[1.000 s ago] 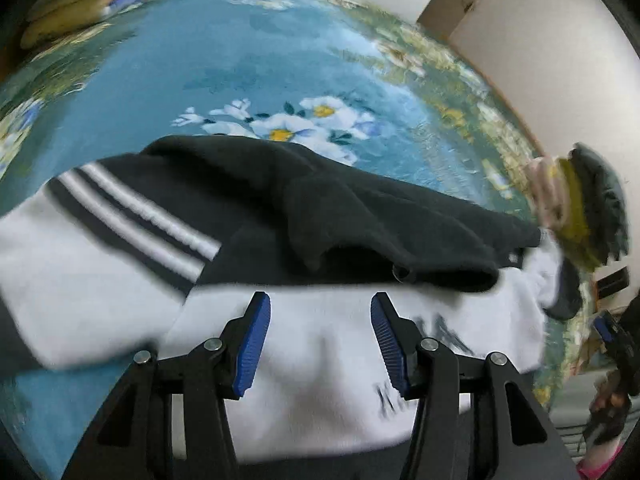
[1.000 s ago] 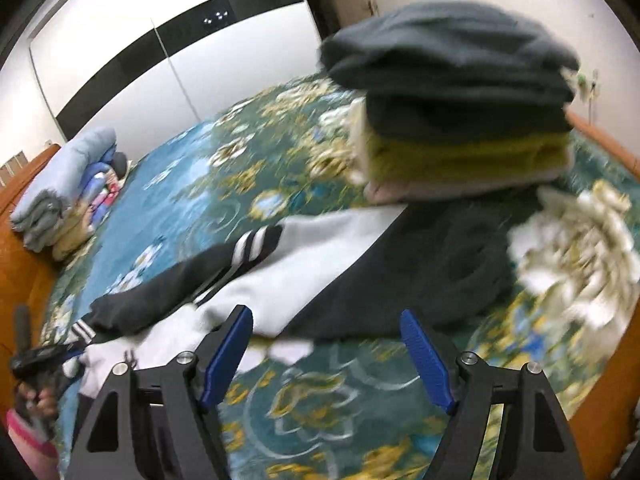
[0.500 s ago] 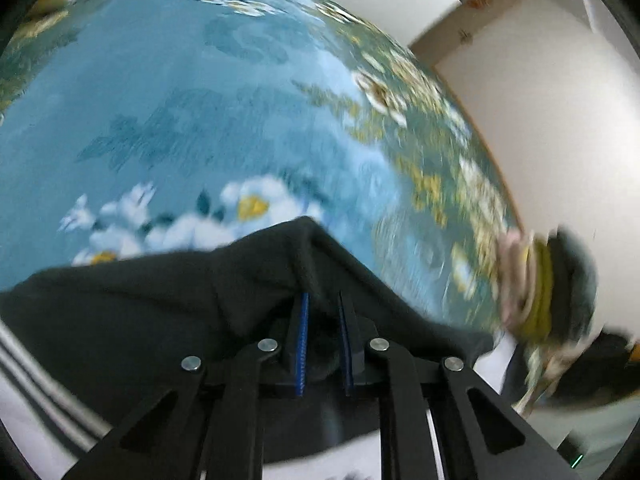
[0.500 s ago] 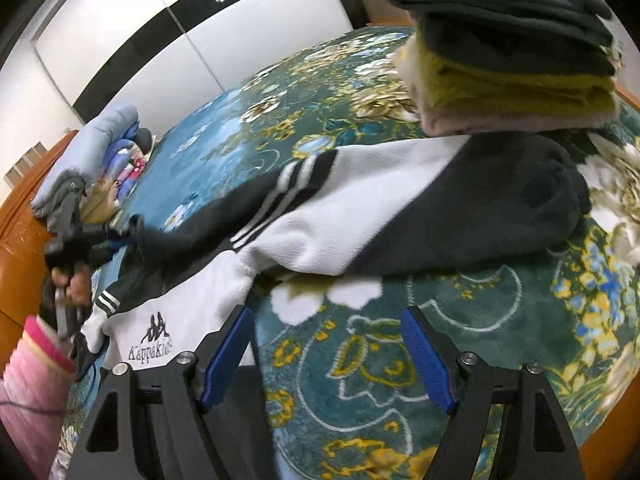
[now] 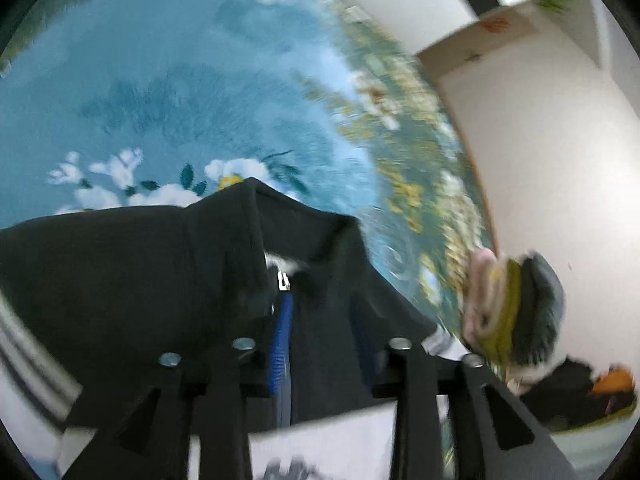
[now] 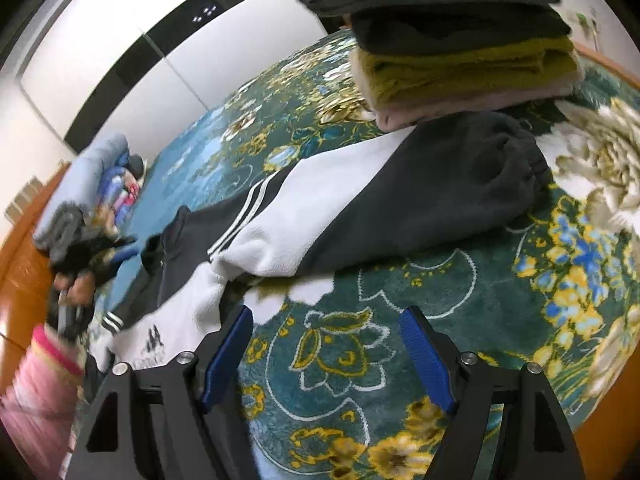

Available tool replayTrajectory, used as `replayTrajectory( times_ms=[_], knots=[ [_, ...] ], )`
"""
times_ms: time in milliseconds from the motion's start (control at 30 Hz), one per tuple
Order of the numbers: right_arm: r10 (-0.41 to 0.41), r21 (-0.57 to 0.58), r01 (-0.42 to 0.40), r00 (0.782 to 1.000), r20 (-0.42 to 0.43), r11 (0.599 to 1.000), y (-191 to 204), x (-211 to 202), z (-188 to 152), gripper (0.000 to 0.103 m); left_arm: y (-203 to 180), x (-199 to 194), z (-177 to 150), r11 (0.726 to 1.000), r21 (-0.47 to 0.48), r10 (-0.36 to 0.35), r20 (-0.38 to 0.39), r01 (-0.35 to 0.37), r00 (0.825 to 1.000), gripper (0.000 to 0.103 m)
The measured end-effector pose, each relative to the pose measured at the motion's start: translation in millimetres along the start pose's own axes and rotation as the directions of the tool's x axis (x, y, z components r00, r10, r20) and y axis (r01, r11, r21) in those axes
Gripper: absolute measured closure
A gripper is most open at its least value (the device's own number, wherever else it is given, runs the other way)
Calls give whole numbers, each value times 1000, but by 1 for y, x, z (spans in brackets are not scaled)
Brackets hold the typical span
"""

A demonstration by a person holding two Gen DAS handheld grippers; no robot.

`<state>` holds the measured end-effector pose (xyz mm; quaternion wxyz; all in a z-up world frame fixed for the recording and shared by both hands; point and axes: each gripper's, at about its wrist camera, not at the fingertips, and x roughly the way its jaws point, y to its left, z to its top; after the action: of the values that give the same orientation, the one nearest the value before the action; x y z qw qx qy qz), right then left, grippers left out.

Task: Fold clothes
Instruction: 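Grasp the dark sleeve with the right gripper and lay it across the body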

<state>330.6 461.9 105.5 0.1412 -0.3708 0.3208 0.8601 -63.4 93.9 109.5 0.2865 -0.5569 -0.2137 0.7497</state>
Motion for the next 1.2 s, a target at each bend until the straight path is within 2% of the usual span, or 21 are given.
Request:
replayTrajectory(
  times_ms=[33,67,167,333,467,533,667,733,767,833,900,933,1000,1100,1167,1200],
  knots=[
    [11,23,-11,1000,10,1000,-7,-1,2,23,-1,-18,-10,1000,27,-6,24,5,1000,55],
    [17,50,-18,1000,20,999,-15,-1,5,23,0,-33,-21,999,52,0,47,-2,999,52],
    [-4,166,-5,999,53,986,-50,-5,16,23,13,-76,-61,995,89,29,115,-39,993,50],
    [-73,377,30,992,100,926,-117,-8,37,24,62,-119,-108,997,-28,76,170,-73,982,50],
    [18,529,-88,990,137,844,-151,9,47,24,99,-138,-134,986,-160,85,192,-54,978,50],
    [51,567,-132,986,158,813,-157,19,51,22,111,-145,-140,978,-202,96,198,-56,975,50],
    [59,613,-201,968,243,764,-168,23,61,23,117,-162,-147,975,-219,98,241,-44,966,50],
    [52,628,-203,967,251,751,-172,25,65,24,117,-166,-148,973,-226,99,255,-40,962,50],
    [50,625,-191,970,236,757,-171,28,68,28,118,-166,-149,972,-230,98,256,-38,962,50],
    [38,611,-162,977,211,775,-166,30,73,41,120,-166,-150,971,-238,96,257,-33,962,50],
    [19,592,-132,981,193,795,-159,30,77,62,123,-164,-152,969,-245,91,248,-29,964,50],
    [6,591,-124,980,198,797,-158,28,79,66,124,-163,-153,968,-248,89,243,-27,966,50],
    [-35,589,-85,981,188,804,-159,24,83,81,126,-164,-155,969,-248,82,241,-20,967,50],
    [-114,591,-7,979,166,807,-161,18,92,84,131,-170,-158,969,-245,70,253,-6,965,50],
    [-118,553,15,982,150,833,-147,16,100,84,137,-171,-159,966,-258,71,258,-2,963,50],
    [-128,509,32,980,154,860,-134,13,104,84,141,-171,-160,963,-269,73,260,-1,963,50]
  ],
)
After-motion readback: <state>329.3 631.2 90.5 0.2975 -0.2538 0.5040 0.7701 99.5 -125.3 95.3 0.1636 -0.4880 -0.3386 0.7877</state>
